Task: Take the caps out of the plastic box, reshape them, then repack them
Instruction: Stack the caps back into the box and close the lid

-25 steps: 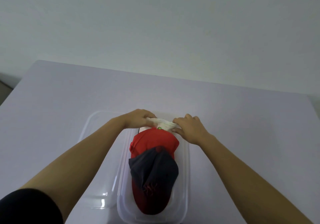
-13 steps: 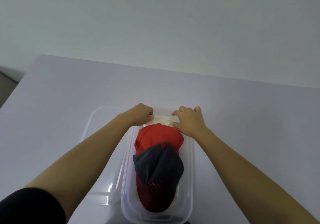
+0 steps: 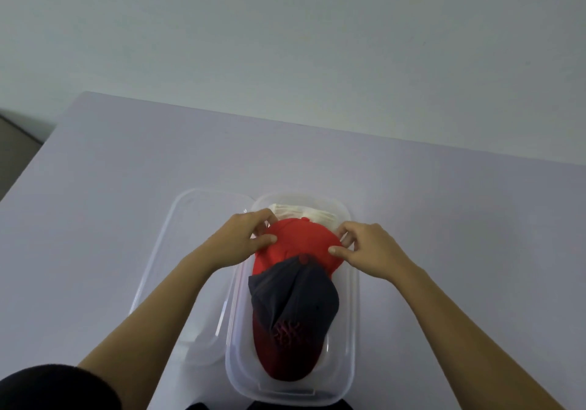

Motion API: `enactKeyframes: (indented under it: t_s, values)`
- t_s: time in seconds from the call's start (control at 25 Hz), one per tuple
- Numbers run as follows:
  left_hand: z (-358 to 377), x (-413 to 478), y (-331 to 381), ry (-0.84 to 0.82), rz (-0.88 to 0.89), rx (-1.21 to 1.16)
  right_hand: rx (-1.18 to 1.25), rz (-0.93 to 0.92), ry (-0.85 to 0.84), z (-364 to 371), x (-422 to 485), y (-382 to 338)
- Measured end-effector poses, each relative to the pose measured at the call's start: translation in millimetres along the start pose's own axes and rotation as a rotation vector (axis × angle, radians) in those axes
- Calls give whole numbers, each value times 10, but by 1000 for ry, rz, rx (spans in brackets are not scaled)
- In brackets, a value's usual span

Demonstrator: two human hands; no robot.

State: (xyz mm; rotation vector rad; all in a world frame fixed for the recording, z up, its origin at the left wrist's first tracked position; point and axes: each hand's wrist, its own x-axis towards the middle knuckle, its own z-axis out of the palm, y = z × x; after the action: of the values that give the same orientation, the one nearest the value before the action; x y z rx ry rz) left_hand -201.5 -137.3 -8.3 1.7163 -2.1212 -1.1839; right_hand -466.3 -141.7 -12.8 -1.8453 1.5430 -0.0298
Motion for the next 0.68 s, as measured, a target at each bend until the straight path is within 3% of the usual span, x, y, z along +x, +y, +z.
enactKeyframes:
  t_s: [0.08,0.2,0.32,0.4,0.52,0.68]
  values:
    - [101,61,16,117,-39,27,-41,59,-4,12,44,-3]
    - [224,-284,29,262,-92,53,-114,-19,72,89,-171,-221]
    - [242,-484,114,443,-6,-80,112,-140,228,126,-359,-299]
    - [294,-640,164,408,41,-170,274,-141,191,250,-578,-286]
    - [500,-832,187,181,45,-125,176,-111,38,510,-820,-282]
    - [673,-744,159,289,26,58,17,-2,147,617,-720,-330]
